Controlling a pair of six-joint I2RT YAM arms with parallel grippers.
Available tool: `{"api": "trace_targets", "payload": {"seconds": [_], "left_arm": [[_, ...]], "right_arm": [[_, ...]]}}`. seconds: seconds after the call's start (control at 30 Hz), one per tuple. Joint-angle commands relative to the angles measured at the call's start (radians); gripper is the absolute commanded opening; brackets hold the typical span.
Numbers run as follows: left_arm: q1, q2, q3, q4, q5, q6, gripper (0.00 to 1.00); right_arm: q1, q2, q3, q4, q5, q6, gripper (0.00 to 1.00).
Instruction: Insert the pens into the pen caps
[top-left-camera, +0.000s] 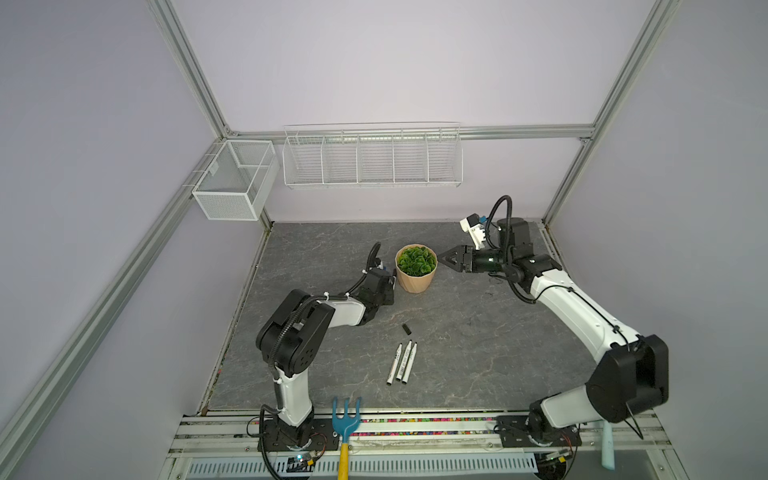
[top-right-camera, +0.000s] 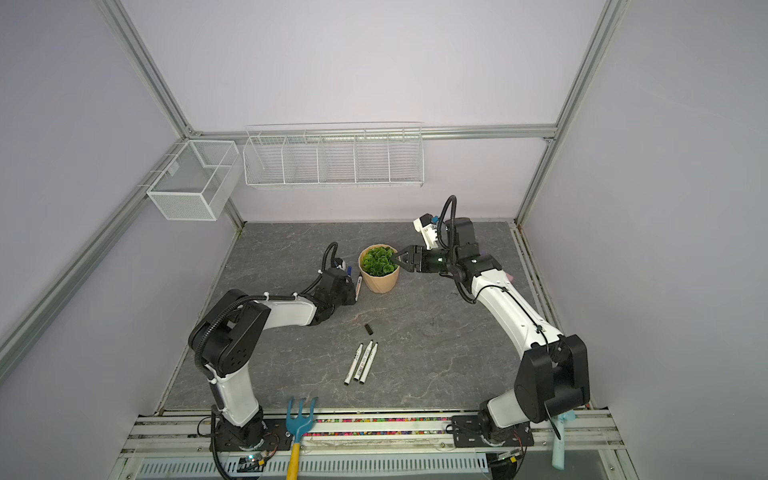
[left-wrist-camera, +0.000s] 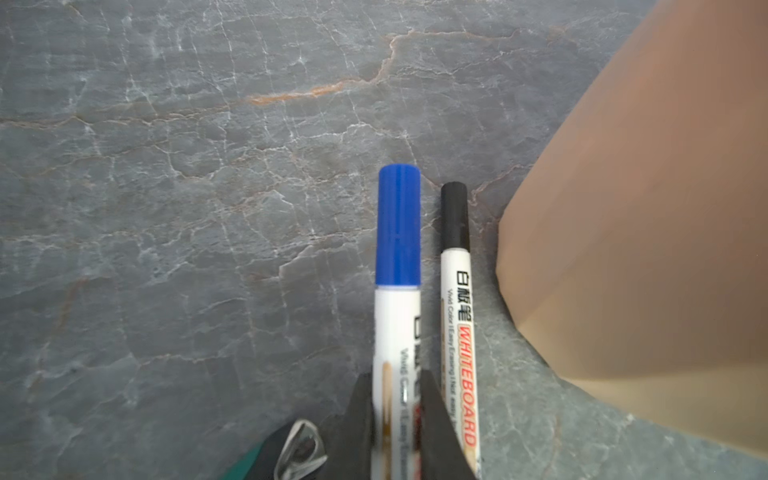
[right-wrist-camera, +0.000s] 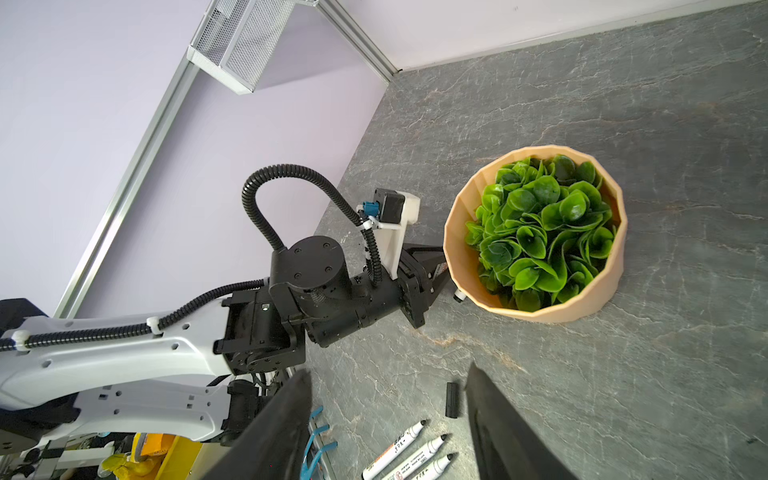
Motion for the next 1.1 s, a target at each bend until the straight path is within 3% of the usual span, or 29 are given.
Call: {"api": "trace_targets", "payload": {"seconds": [0.0,0.33,0.5,0.67,0.8,1.07], "left_arm": [[0.002,0.027,0.045,-0.051,0.003,-0.016,0.18],[0.002,-0.026,0.036,-0.103,0.056,0.031,0.35],[-0.01,-0.159,-0.03,-0.174,0.107,0.072,0.45],[-0.13,-0.338,-0.163,-0.315,0.16,0.182,0.53],[-0.236,-0.417,-0.213,-0.432,0.198,0.191,0.6],[-0.27,-0.387,-0.116,-0.643,0.173,0.179,0.64]], "right_arm": [[0.001,-0.004,-0.021,-0.011,0.008,-0.027,0.62],[0.001,-0.009,-0.031,-0.017,0.017,-0.038,0.61],[0.001,-0.011,-0.028,-0.032,0.031,-0.054,0.61],[0.0,0.003,-0.027,-0.04,0.042,-0.068,0.61],[0.001,0.029,-0.025,-0.033,0.042,-0.07,0.61],[0.001,0.038,-0.026,-0.041,0.04,-0.08,0.61]]}}
